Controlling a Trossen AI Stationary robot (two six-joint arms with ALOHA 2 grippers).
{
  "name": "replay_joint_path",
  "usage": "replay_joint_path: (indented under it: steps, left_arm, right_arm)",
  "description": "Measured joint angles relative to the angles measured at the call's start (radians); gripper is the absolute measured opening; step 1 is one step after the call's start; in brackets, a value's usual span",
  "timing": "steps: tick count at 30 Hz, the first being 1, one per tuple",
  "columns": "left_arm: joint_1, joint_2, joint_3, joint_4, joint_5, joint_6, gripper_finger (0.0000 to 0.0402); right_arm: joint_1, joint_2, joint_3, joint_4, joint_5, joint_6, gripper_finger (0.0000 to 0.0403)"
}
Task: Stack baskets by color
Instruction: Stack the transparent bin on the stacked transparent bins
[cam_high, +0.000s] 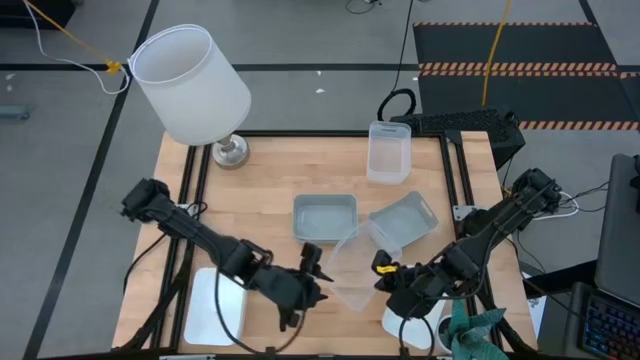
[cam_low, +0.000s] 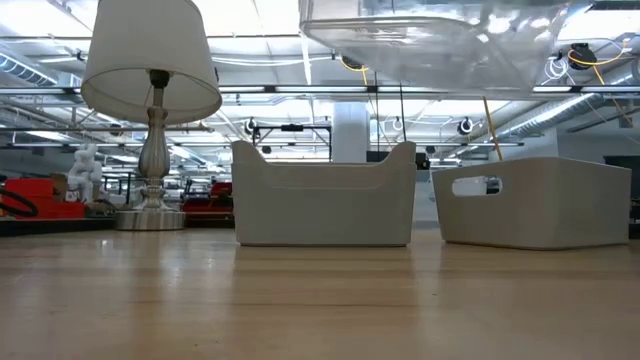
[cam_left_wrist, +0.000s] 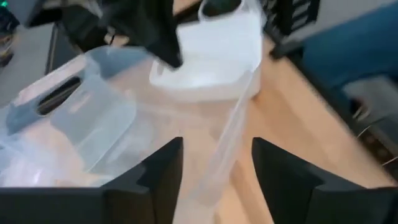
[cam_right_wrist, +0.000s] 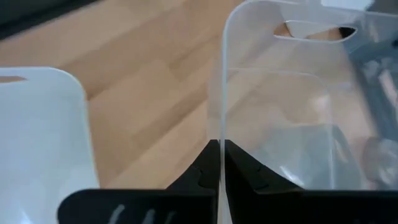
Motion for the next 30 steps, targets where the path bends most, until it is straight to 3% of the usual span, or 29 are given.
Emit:
replay_joint_path:
  steps: [5, 14, 21, 26, 30]
  left_arm:
    - [0.002, 0.053, 0.074, -0.119, -0.048, -0.001, 0.0147]
    - [0.002, 0.057, 0.08, -0.217, -0.05, -0.032, 0.008]
    - [-0.008, 0.09, 0.082, -0.222, -0.054, -0.023, 0.0105]
    - [0.0, 0.135, 0.081, -0.224, -0.053, 0.083, 0.0135]
    - [0.01, 0.141, 0.08, -0.213, -0.054, 0.183, 0.0121]
  right_arm:
    - [0.0, 0.0, 0.0, 0.004, -0.025, 0.001, 0.0003]
    - [0.0, 0.0, 0.0, 0.008, -0.02, 0.0, 0.0003]
    - [-0.001, 0.001, 0.0, 0.031, -0.054, 0.0, 0.0004]
    - [-0.002, 0.001, -0.001, 0.033, -0.075, 0.001, 0.0005]
    - [-0.002, 0.001, -0.001, 0.034, -0.075, 0.001, 0.0005]
